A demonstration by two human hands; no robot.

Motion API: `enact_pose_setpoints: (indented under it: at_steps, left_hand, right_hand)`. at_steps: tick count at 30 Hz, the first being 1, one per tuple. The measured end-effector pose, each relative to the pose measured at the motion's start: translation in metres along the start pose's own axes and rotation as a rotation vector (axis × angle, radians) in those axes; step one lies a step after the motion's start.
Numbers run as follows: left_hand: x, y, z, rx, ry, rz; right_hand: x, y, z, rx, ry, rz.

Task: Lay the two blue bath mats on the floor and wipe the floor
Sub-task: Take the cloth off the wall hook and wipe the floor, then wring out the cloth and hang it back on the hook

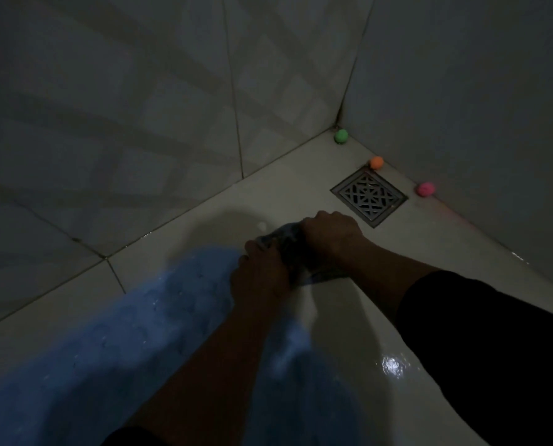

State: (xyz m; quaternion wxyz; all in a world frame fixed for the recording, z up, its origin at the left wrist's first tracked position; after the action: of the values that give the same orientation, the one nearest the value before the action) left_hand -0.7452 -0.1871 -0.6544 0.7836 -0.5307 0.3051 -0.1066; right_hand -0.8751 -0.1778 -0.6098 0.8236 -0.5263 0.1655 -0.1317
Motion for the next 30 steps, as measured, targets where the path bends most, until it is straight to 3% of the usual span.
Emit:
enact_pose_setpoints:
  at_steps: [4,6,11,15,18,24,30]
  left_hand:
    - [-0.003,-0.001,0.015,0.077,-0.041,0.014]
    - [-0.003,-0.007,0.024,0.040,-0.029,0.026]
    - [0.005,-0.036,0.037,0.004,-0.099,0.461]
    - [0.004,-0.085,0.042,-0.099,-0.188,0.495]
    - [0.014,-0.128,0.046,-0.079,-0.200,0.619]
    - [0.053,-0.204,0.062,-0.060,-0.181,0.804]
    - [0.115,-0.221,0.061,-0.205,-0.137,0.957]
  right_hand:
    - [-0.003,0.003,0.019,0.055,-0.030,0.024]
    - [-0.005,0.000,0.027,0.061,-0.040,0.028]
    - [-0.012,-0.033,0.037,0.088,0.022,-0.137]
    - [-0.007,-0.073,0.050,0.125,0.055,-0.154]
    - [0.003,-0.112,0.063,0.074,0.046,-0.180]
    - [0.045,-0.185,0.076,-0.061,0.010,-0.349]
    - [0.116,-0.208,0.066,-0.002,-0.150,-0.437]
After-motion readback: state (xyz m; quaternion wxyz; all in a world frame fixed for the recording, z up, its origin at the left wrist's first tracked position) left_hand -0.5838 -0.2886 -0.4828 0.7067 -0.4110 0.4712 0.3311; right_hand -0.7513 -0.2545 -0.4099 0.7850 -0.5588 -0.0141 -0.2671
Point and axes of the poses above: each hand's wrist, its own z-axis away from the middle knuckle, its own y-axis out of the palm, x = y × z, the point moved 2 cm from there along -z, towards the middle knuckle, and after that the axes turned 10 degrees about y, right-handed, at the moved point
